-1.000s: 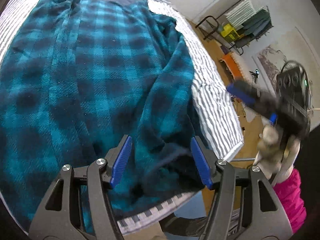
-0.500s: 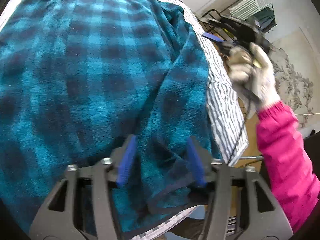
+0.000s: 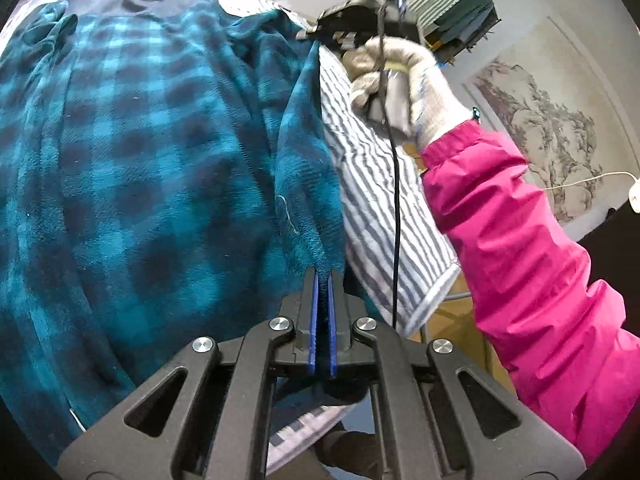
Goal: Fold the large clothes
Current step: 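Fold the sleeve with the right tool across the shirt while the left tool pins the hem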
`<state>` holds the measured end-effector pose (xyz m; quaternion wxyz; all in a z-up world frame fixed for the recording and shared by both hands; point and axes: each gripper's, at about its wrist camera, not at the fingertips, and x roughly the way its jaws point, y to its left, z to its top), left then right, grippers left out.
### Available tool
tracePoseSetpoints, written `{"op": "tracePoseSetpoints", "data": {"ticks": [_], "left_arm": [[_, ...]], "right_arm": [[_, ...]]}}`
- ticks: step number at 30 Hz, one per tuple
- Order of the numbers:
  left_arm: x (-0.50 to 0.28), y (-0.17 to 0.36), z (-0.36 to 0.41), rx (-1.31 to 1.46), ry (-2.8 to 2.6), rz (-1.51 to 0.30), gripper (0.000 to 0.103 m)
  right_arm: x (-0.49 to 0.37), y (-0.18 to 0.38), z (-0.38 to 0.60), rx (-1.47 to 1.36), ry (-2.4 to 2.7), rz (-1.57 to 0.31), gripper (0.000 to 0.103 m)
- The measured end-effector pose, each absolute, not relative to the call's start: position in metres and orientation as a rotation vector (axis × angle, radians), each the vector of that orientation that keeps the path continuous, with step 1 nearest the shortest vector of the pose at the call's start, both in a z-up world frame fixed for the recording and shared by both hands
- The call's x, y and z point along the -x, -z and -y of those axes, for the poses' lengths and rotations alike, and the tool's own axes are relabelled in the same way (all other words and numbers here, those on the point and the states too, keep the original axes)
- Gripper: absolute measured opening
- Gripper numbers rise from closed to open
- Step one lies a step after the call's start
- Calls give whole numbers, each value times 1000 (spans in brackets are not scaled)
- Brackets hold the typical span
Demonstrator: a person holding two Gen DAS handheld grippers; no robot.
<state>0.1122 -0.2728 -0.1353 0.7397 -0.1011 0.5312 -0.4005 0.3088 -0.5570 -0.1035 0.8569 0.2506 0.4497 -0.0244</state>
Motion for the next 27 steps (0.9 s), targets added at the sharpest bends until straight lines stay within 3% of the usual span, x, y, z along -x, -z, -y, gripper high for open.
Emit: {"op": "tracePoseSetpoints", "data": {"ticks": [5, 10, 19, 24, 27], "left_arm": [[-104, 138, 274, 232, 890, -1182, 1], [-102, 145, 264, 272, 876, -1211, 1], [-108, 154, 232, 348, 803, -1232, 1], [-117, 164, 221, 381, 775, -1273, 1], [-117, 165, 217, 387, 757, -1297, 5]], "right_arm": [[-315, 43, 506, -284, 25, -902, 0], [-341, 34, 434, -78, -25, -928, 0], [-393, 99, 324, 106, -130, -1025, 0], [-408, 155, 322, 95, -130, -1126, 0], [-405, 153, 338, -11, -153, -1127, 4]]}}
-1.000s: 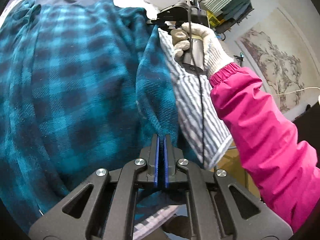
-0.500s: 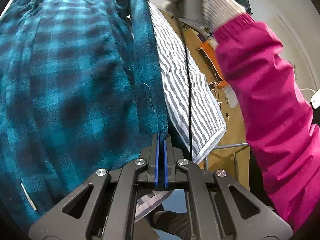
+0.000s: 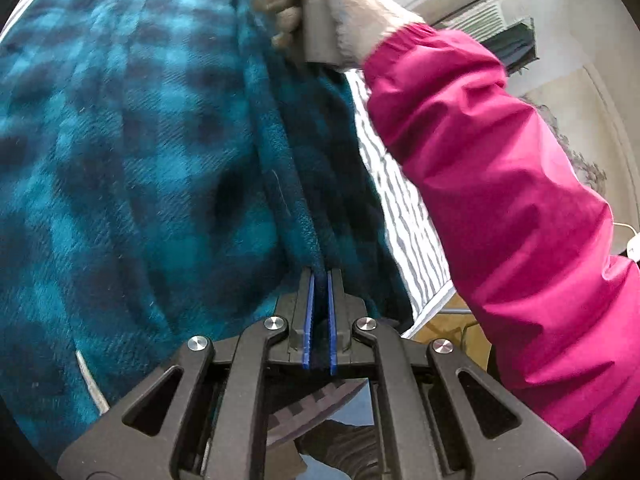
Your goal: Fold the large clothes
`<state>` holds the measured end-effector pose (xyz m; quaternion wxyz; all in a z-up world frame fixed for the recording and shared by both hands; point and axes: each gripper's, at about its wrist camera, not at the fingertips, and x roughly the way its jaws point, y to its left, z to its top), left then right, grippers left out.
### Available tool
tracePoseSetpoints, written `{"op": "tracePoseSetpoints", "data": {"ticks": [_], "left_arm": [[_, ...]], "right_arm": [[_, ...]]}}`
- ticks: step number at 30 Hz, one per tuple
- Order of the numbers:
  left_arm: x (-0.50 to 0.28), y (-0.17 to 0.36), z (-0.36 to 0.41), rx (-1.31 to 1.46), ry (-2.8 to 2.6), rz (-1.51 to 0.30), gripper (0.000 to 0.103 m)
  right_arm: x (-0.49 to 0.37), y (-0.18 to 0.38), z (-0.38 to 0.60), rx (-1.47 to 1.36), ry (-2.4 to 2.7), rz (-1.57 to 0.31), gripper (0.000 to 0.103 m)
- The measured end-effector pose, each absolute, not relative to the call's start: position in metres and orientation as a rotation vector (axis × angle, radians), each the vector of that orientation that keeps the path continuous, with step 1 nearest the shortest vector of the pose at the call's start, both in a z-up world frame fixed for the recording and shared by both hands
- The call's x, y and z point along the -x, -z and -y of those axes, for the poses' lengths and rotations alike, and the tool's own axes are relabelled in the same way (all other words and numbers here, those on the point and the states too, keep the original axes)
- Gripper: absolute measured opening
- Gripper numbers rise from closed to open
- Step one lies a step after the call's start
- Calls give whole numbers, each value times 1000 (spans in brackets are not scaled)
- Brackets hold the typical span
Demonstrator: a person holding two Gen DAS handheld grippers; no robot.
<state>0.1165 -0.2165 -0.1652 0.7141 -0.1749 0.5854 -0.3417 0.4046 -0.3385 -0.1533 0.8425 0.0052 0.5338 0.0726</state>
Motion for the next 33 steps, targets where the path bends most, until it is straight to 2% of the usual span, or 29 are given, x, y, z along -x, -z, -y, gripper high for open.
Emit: {"op": "tracePoseSetpoints", "data": {"ticks": [2, 3, 4, 5, 6, 8, 13, 21, 26, 29, 30, 31, 32, 33], "left_arm": [[-115, 164, 213, 385, 765, -1302, 18], [-112, 161, 209, 385, 771, -1294, 31], [-110, 158, 206, 385, 772, -1288, 44], [-108, 154, 201, 388, 770, -1281, 48], [-106, 154, 197, 394, 771, -1277, 53], [-105, 148, 187, 406, 778, -1268, 53], [-108, 137, 169, 475, 756, -1250, 53], [-126, 166, 173, 580, 710, -1343, 53], [-128, 184, 179, 579, 682, -1385, 53], [-131, 185, 177, 610, 677, -1379, 53], [-132, 183, 178, 611, 682, -1366, 49], [-134, 182, 181, 605, 690, -1355, 35], [-136, 180, 184, 597, 699, -1350, 25], [-137, 178, 189, 577, 715, -1344, 6]], "right_arm": [[-391, 130, 354, -105, -189, -1088, 22], [-382, 118, 360, -135, -208, -1064, 31], [-371, 104, 366, -156, -225, -1042, 32], [-358, 89, 373, -169, -235, -1024, 32], [-340, 72, 383, -183, -246, -1004, 32], [-299, 46, 402, -215, -259, -978, 32], [-202, 31, 436, -282, -254, -998, 34], [-95, 108, 438, -399, -292, -1174, 36], [-72, 151, 429, -507, -317, -1240, 37], [-69, 156, 426, -558, -344, -1225, 34], [-69, 156, 424, -562, -355, -1221, 27], [-70, 156, 421, -551, -361, -1221, 17], [-69, 156, 418, -540, -363, -1221, 13], [-69, 153, 416, -527, -358, -1223, 8]]}}
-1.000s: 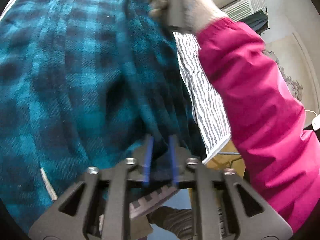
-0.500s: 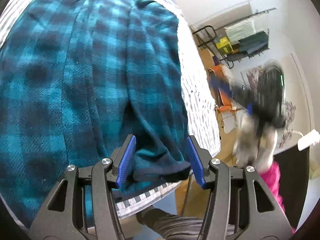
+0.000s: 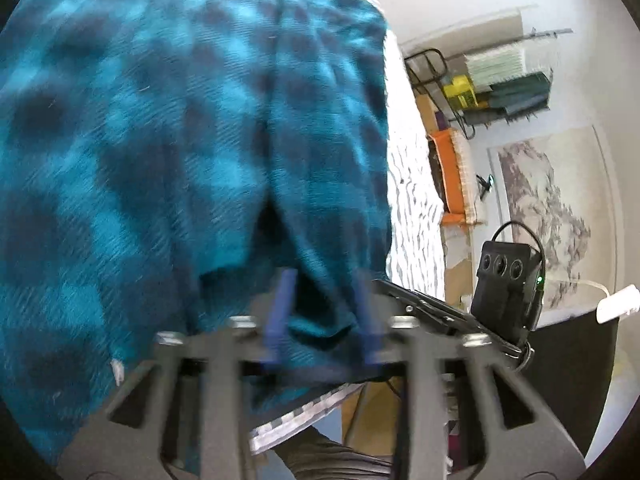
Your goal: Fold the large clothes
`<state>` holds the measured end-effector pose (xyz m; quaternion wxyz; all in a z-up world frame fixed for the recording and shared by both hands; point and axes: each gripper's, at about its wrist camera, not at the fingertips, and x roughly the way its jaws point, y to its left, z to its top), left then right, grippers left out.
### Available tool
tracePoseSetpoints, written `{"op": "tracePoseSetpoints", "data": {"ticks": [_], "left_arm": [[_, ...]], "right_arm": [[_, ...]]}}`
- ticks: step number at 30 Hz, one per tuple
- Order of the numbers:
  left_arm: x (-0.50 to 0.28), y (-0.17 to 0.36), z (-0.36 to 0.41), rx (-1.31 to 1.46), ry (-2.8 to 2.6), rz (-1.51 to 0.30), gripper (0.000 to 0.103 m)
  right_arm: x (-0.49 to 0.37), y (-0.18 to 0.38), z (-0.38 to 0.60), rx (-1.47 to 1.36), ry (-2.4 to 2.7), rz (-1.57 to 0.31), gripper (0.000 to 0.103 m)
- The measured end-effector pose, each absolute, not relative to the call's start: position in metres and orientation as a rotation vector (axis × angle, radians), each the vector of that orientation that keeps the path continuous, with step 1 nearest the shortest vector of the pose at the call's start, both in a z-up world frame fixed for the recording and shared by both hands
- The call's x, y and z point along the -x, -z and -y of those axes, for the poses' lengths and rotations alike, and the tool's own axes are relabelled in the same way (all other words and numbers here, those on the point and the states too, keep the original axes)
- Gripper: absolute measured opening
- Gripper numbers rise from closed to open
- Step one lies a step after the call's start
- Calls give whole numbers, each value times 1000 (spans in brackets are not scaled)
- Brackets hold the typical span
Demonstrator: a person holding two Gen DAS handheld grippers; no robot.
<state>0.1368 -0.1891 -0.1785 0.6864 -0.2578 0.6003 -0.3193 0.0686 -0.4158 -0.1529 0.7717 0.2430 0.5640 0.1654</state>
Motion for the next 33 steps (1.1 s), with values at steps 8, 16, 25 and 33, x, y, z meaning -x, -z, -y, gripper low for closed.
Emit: {"op": "tracePoseSetpoints", "data": {"ticks": [8, 16, 25, 33], "left_arm": [[-127, 171, 203, 491, 669, -1333, 1], [-121, 169, 195, 503, 668, -1347, 1], [-108, 151, 220, 413, 764, -1291, 1], [-73, 191, 245, 158, 792, -1376, 1]], "right_arm": [[-65, 102, 430, -344, -255, -1177, 0], [-39, 106, 428, -303, -191, -1147, 26], [-22, 93, 380, -156, -320, -1103, 26], [-16, 141, 393, -147, -273, -1233, 25]]}}
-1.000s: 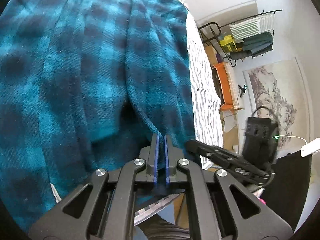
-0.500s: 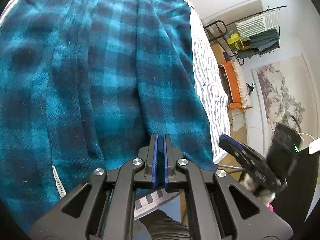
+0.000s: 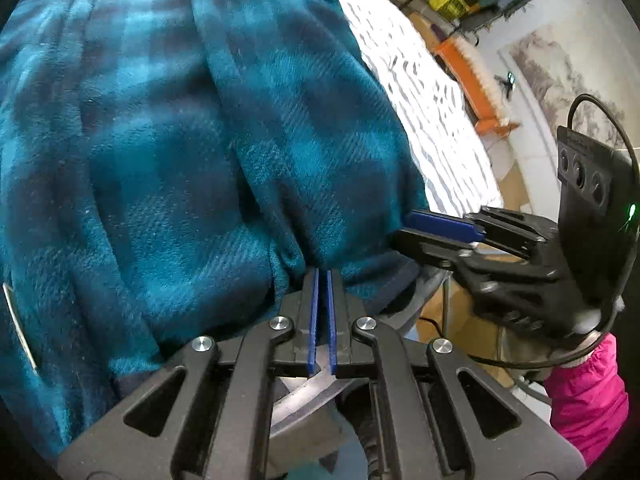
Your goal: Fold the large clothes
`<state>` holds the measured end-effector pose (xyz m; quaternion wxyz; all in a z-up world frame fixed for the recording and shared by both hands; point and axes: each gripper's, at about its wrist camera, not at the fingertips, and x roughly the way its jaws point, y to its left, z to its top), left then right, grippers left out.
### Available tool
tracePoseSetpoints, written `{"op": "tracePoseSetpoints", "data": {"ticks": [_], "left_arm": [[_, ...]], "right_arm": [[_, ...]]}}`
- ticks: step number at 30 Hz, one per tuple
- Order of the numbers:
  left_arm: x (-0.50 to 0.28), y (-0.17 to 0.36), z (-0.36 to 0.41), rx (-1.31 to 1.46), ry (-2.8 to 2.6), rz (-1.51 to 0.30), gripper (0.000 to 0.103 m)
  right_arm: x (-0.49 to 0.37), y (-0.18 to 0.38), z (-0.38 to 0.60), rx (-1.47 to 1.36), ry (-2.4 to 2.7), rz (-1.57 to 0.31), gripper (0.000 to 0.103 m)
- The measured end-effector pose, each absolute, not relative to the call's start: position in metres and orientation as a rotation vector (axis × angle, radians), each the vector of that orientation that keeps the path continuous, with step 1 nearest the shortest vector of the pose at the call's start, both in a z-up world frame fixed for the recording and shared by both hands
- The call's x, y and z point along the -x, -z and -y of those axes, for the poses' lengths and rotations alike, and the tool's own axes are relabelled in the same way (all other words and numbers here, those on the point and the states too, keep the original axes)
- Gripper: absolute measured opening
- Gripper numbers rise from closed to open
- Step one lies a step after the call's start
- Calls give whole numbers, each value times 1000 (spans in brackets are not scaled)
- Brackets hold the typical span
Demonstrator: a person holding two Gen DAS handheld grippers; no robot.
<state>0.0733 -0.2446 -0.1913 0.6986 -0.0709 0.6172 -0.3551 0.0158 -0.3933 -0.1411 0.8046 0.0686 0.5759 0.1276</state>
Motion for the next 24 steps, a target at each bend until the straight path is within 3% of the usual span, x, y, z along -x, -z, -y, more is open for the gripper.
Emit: {"op": "tracePoseSetpoints", "data": {"ticks": [3, 8, 10, 12, 17, 18, 19, 21, 22, 24], "left_arm": [[-74, 168, 235, 190, 808, -1333, 1], [-70, 127, 227, 180, 821, -1200, 3], [-67, 120, 229, 159, 826, -1170, 19], [-67, 119, 234, 150, 826, -1158, 28], [-69, 128, 241, 149, 809, -1179, 28], [-70, 131, 242, 145, 806, -1185, 28], [-68, 132, 240, 139, 806, -1186, 28], [-64, 134, 240, 125, 804, -1177, 28], [-63, 134, 240, 123, 803, -1172, 28], [-62, 134, 243, 115, 808, -1170, 31]], "right_arm": [[-10, 115, 413, -254, -326, -1146, 26], [-12, 104, 448, -322, -271, -1099, 39], [-14, 112, 459, -394, -251, -1106, 48], [-16, 123, 471, -458, -235, -1107, 51], [-26, 157, 475, -614, -233, -1121, 54], [-29, 163, 473, -619, -229, -1140, 52], [-32, 167, 470, -623, -247, -1154, 44], [-40, 172, 460, -621, -305, -1178, 19], [-41, 172, 457, -612, -314, -1183, 13], [-43, 166, 449, -573, -334, -1178, 12]]}}
